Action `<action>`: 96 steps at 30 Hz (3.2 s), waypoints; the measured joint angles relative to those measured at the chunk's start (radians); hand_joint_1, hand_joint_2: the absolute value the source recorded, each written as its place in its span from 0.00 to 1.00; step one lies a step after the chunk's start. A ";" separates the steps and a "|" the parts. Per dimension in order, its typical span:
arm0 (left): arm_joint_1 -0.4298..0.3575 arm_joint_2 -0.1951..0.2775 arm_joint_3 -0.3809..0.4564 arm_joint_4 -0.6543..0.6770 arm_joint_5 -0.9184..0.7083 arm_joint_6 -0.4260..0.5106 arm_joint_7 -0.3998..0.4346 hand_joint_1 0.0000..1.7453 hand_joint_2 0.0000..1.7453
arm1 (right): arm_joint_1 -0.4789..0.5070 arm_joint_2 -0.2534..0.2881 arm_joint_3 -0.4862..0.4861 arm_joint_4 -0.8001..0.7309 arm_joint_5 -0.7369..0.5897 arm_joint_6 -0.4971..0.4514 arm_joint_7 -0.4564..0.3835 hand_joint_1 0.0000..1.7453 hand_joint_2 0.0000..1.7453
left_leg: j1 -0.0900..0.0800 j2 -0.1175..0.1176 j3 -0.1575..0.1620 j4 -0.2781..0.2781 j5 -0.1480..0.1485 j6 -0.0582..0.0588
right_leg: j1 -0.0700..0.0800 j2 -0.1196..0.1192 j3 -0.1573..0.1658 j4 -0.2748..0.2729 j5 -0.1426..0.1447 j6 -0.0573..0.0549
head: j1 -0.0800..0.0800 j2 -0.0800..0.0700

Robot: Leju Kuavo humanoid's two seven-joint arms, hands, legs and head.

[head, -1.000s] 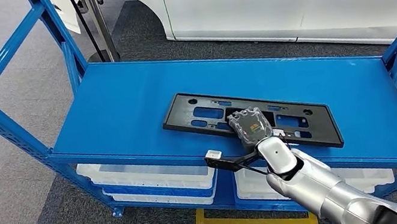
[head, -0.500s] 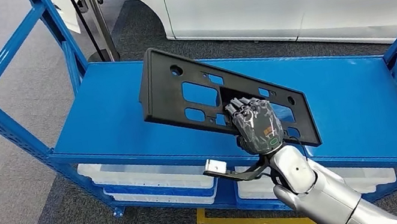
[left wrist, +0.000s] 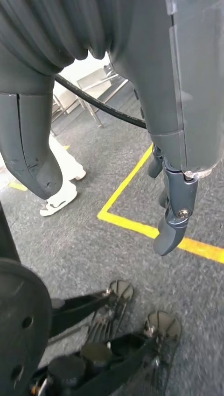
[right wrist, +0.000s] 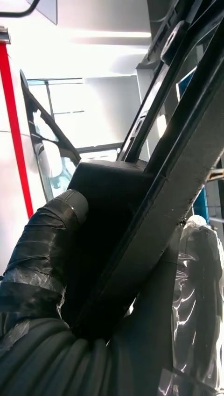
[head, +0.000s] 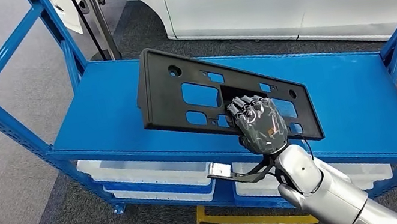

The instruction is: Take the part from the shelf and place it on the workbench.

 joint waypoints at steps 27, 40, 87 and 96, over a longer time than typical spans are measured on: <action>-0.009 0.015 -0.021 0.000 -0.016 -0.021 -0.004 0.00 1.00 | -0.014 -0.004 0.000 -0.005 -0.022 0.040 -0.028 1.00 1.00 | 0.011 0.011 -0.029 0.002 0.014 0.005 | -0.001 -0.004 -0.014 0.083 -0.016 0.010 | 0.002 0.000; -0.013 0.037 -0.039 0.000 -0.033 -0.041 -0.013 0.00 1.00 | -0.032 0.010 0.004 -0.006 -0.064 0.066 -0.058 1.00 1.00 | 0.017 0.013 -0.070 0.228 -0.076 -0.059 | -0.001 -0.053 -0.067 -0.008 0.054 -0.038 | 0.002 0.000; -0.065 0.298 -0.128 0.000 -0.389 -0.196 -0.072 0.00 1.00 | -0.073 0.204 0.165 0.113 -0.164 0.048 -0.133 1.00 1.00 | 0.016 -0.073 0.007 -0.016 0.003 -0.004 | 0.000 0.029 -0.105 0.142 -0.008 -0.021 | 0.002 0.000; -0.060 0.305 -0.099 0.000 -0.418 -0.208 -0.072 0.00 1.00 | -0.080 0.205 0.166 0.118 -0.171 0.033 -0.141 1.00 1.00 | 0.026 -0.032 -0.069 0.100 -0.053 -0.054 | -0.001 0.018 -0.045 -0.002 0.042 -0.041 | 0.001 0.000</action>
